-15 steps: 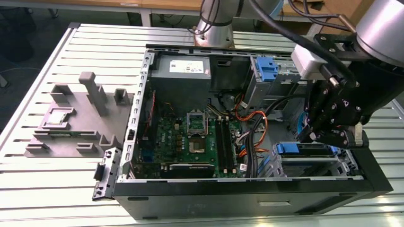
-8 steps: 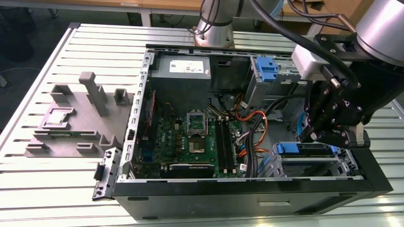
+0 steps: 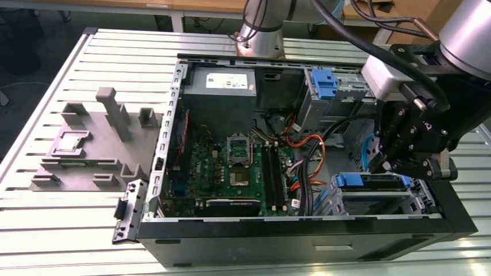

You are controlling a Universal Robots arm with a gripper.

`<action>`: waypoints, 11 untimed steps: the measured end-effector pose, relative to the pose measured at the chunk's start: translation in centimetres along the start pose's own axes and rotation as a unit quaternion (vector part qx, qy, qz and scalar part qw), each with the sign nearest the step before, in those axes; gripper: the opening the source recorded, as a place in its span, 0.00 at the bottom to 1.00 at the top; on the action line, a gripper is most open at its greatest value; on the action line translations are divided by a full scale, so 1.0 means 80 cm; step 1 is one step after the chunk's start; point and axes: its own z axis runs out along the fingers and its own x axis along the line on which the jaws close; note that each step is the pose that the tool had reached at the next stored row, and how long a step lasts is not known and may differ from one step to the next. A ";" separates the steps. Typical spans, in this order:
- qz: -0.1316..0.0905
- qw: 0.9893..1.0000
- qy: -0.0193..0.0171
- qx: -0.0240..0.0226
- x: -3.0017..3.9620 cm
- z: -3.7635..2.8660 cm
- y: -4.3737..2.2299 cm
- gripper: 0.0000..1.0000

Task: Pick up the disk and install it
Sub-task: 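Insert the first disk wire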

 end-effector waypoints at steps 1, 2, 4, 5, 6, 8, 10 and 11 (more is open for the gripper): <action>0.000 1.000 0.000 0.000 -0.0009 -0.0001 -0.0026 0.10; 0.000 1.000 0.000 0.000 -0.0018 0.0000 -0.0052 0.10; 0.000 1.000 0.000 0.000 -0.0036 0.0000 -0.0101 0.10; 0.000 1.000 0.000 0.000 -0.0046 0.0000 -0.0126 0.10; 0.000 1.000 0.001 0.000 -0.0054 0.0000 -0.0150 0.10; 0.000 1.000 0.001 0.000 -0.0065 0.0002 -0.0199 0.10; 0.000 1.000 0.001 0.000 -0.0076 0.0003 -0.0247 0.10; 0.000 1.000 0.002 0.000 -0.0082 0.0005 -0.0271 0.10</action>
